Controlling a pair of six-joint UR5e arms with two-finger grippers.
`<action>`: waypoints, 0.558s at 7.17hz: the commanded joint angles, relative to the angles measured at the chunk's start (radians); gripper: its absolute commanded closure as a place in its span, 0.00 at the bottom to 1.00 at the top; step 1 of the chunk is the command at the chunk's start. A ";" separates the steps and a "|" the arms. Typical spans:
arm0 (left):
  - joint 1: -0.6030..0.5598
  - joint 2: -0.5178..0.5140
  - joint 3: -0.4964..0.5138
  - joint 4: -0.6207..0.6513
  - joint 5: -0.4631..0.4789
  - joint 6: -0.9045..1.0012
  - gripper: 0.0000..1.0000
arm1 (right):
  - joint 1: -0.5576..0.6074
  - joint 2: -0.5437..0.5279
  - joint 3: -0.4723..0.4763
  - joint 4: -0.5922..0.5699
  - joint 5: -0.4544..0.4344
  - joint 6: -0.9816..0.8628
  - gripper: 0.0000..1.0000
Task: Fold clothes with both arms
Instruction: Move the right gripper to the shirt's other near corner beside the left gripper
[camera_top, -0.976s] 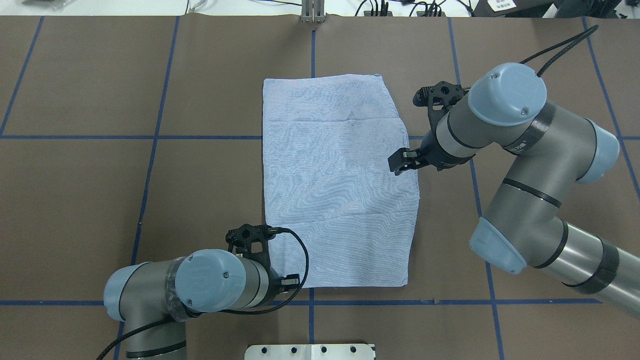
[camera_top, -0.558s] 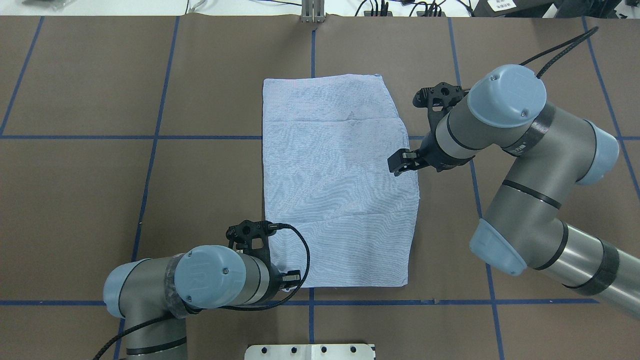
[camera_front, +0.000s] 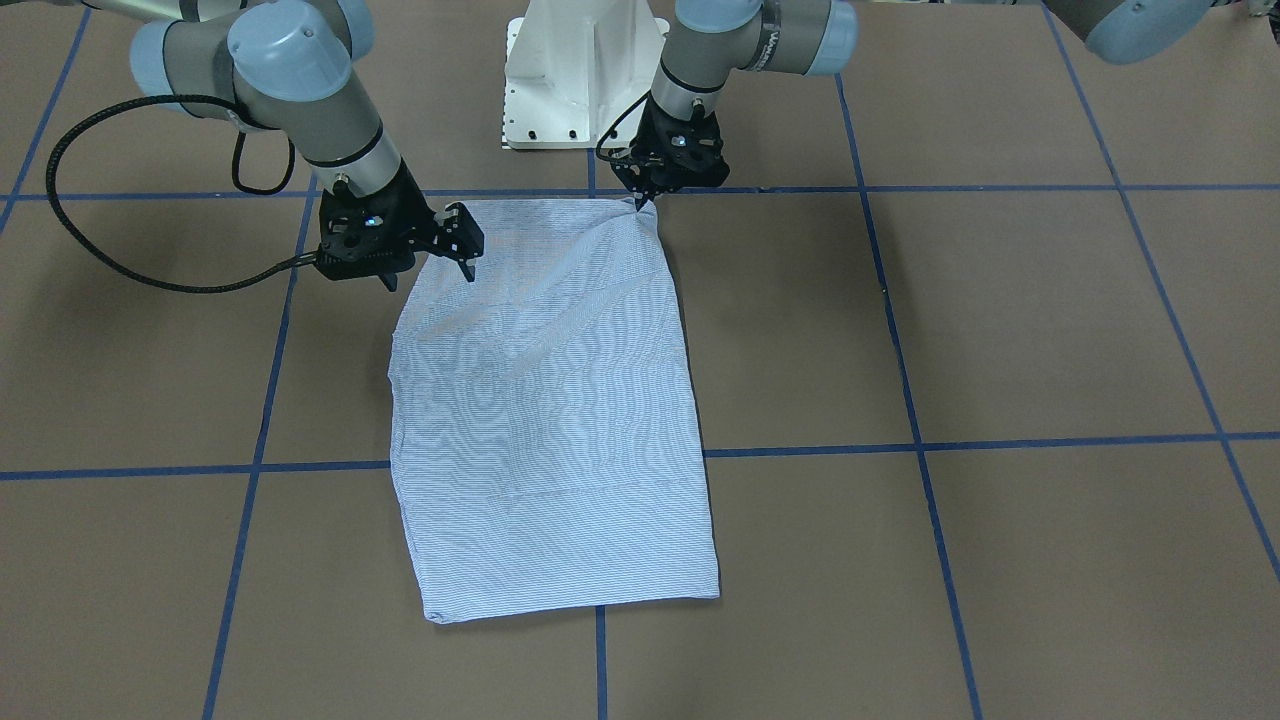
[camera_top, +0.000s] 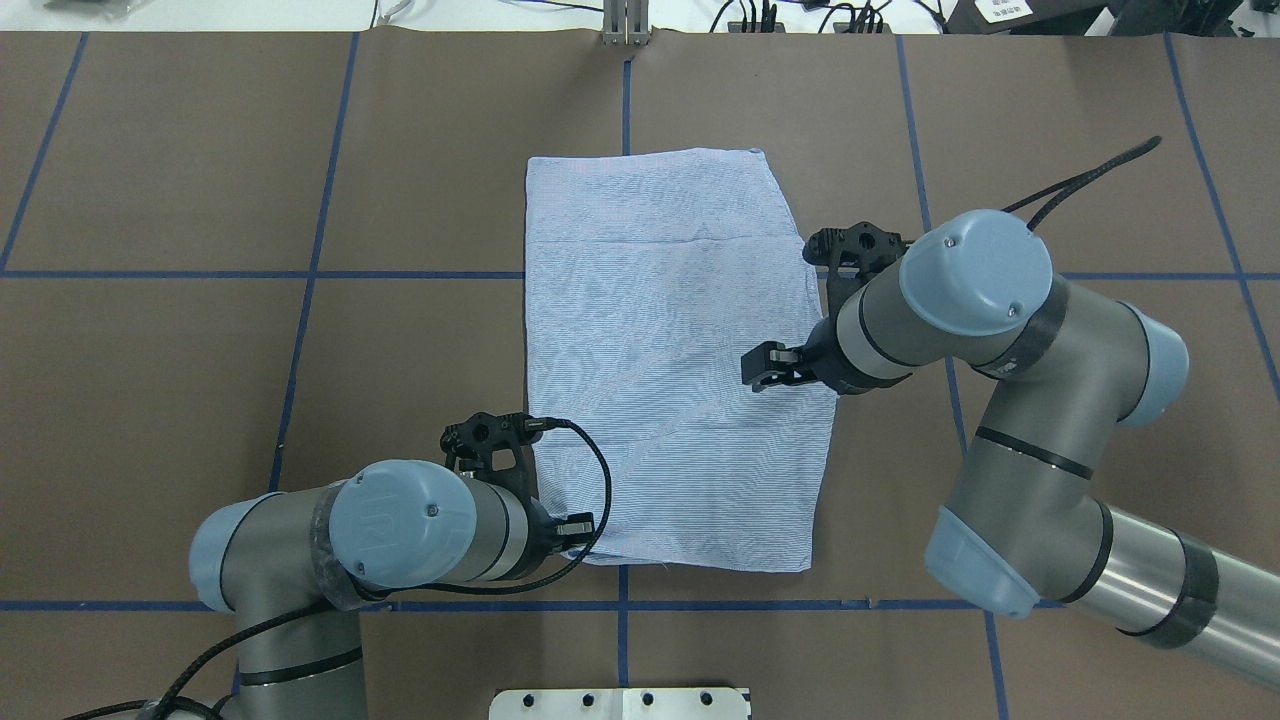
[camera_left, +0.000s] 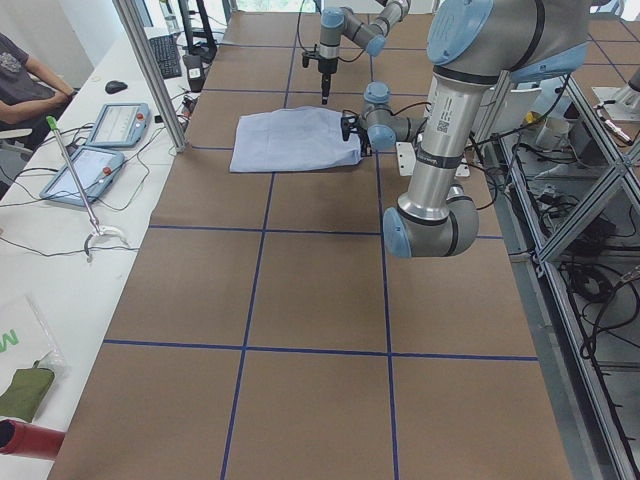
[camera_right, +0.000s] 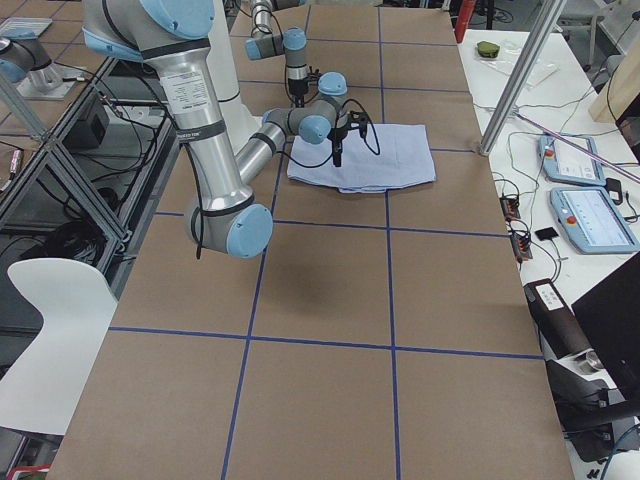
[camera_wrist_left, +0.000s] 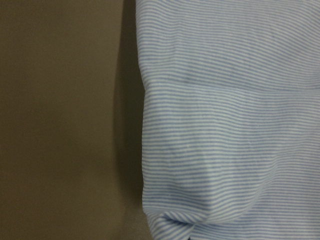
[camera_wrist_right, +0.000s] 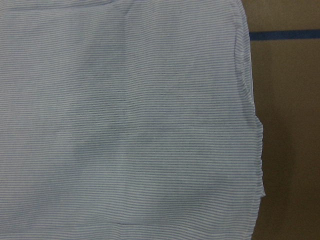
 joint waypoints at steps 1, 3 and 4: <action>-0.001 0.011 -0.019 0.009 -0.050 0.001 1.00 | -0.081 -0.015 -0.001 0.049 -0.038 0.155 0.00; 0.006 0.009 -0.021 0.009 -0.055 0.000 1.00 | -0.150 -0.016 0.004 0.049 -0.061 0.317 0.00; 0.007 0.011 -0.021 0.009 -0.055 0.000 1.00 | -0.192 -0.016 0.004 0.048 -0.098 0.430 0.00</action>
